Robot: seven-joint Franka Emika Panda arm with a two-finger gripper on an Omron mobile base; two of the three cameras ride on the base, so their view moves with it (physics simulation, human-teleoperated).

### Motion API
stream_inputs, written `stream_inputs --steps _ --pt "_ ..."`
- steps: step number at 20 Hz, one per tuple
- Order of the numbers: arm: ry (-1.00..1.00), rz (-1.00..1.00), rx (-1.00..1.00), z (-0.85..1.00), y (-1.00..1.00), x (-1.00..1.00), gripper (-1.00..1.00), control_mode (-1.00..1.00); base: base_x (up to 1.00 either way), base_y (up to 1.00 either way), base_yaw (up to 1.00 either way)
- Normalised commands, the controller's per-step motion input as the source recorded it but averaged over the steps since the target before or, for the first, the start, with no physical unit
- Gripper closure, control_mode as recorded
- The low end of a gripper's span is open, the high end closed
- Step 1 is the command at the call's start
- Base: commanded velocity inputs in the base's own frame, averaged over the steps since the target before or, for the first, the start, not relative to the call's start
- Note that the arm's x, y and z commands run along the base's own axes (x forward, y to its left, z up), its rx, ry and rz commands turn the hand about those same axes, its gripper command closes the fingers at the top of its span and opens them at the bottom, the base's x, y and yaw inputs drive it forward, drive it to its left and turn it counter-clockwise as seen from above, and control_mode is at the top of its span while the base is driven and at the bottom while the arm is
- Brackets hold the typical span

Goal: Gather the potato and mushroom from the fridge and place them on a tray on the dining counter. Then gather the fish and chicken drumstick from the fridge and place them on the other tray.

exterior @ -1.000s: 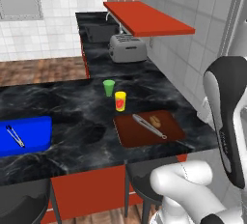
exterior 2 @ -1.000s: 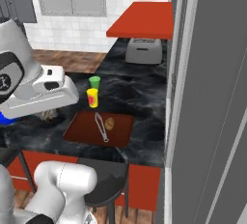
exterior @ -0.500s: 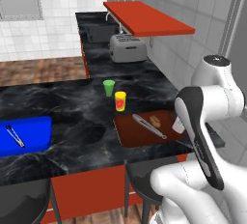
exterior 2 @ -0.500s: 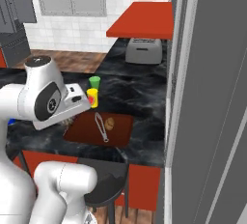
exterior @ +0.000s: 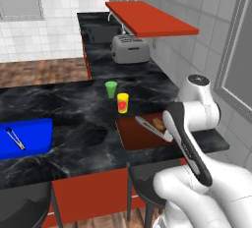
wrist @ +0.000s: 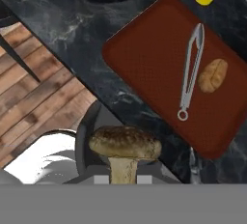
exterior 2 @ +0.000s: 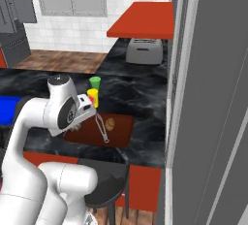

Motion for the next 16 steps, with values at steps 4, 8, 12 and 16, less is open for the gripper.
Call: stream_inputs --steps 4,8,12,16 --pt "0.15 0.00 -0.03 -0.35 0.07 0.11 1.00 -1.00 0.00 0.00 0.00" --pt "0.18 0.00 0.00 -0.14 0.20 0.41 1.00 -1.00 0.00 0.00 0.00" --pt "0.08 0.00 0.00 -0.21 0.28 0.50 1.00 -1.00 0.00 0.00 0.00" --pt "0.04 0.00 0.00 -0.38 0.28 0.45 1.00 -1.00 0.00 0.00 0.00"
